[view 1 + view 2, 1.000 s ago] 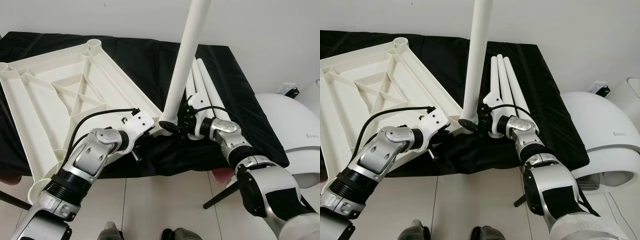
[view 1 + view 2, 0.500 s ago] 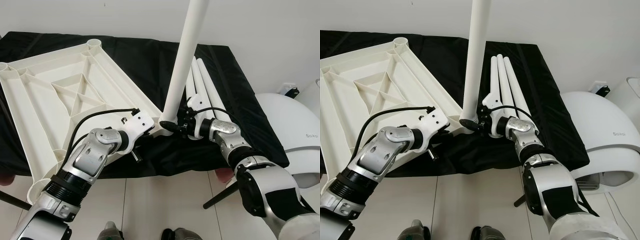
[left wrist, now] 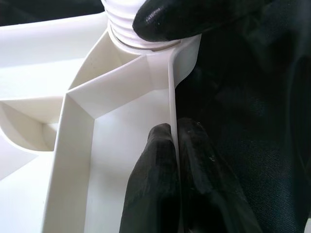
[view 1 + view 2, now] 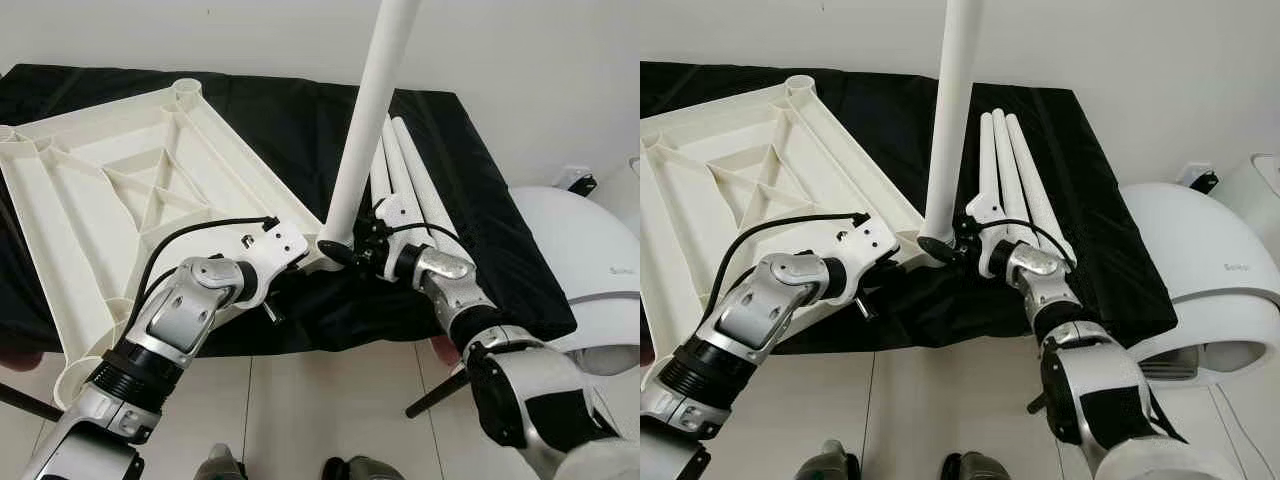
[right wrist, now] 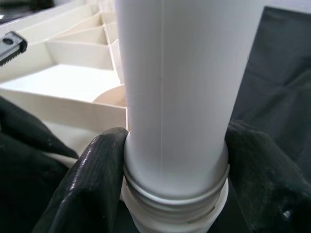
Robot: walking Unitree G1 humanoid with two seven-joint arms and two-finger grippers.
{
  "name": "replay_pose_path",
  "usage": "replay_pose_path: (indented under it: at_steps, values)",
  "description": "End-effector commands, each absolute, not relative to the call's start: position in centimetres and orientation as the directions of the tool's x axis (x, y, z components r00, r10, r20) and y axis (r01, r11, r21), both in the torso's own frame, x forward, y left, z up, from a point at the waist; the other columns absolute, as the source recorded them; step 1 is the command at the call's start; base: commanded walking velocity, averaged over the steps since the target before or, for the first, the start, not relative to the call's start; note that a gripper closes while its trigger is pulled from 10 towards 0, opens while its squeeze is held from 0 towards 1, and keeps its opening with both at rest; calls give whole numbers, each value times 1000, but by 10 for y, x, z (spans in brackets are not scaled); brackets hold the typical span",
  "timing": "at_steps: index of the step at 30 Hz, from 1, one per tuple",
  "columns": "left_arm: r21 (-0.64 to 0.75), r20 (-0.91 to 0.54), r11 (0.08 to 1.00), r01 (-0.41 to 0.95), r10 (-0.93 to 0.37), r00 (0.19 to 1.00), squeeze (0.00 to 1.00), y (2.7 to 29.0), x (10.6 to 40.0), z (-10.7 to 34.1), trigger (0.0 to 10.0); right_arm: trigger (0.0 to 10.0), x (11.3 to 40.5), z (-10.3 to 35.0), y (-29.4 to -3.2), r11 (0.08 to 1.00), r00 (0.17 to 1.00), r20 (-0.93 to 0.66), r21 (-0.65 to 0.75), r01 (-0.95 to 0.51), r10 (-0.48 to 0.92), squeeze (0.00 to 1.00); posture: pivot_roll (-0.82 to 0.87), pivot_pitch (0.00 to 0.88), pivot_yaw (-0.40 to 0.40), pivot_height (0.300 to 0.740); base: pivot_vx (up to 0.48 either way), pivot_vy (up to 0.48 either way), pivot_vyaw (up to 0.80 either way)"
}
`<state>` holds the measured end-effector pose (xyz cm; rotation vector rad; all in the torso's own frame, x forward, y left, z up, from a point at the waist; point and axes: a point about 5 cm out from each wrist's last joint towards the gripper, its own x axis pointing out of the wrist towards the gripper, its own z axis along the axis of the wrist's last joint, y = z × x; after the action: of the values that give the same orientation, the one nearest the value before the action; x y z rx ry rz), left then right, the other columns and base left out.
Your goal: Building children table
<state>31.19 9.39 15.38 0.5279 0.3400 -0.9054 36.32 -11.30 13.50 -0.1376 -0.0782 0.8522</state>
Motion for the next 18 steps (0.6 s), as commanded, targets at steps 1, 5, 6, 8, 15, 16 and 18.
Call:
replay_pose_path:
  at_steps: [1,5,6,8,15,16,18]
  values:
    - [317,-463,508,801,-654,598,0,91,311,159,10000,0,362,130,-118,726,725,48,-103,-680,687,0,35,71,-49,740,0,0,0]
    - [316,-463,508,801,-655,598,0,90,311,159,10000,0,359,127,-114,762,758,70,-72,-644,648,0,32,69,-50,740,0,0,0]
    - [314,-462,508,802,-656,597,0,90,310,159,10000,0,357,125,-112,777,773,84,-71,-625,629,0,31,70,-50,740,0,0,0]
    - [314,-462,507,803,-657,595,0,89,310,159,10000,0,354,124,-107,791,785,96,-72,-608,612,0,27,66,-50,740,0,0,0]
    - [314,-460,504,805,-661,593,0,87,310,160,10000,0,346,123,-96,819,811,119,-66,-569,573,0,26,63,-51,740,0,0,0]
    - [314,-460,504,805,-661,593,0,87,310,160,10000,0,345,124,-94,825,816,122,-62,-562,565,0,26,63,-51,740,0,0,0]
    - [314,-459,504,804,-661,593,0,87,311,160,10000,0,342,125,-84,863,853,133,-62,-501,504,0,28,63,-56,740,0,0,0]
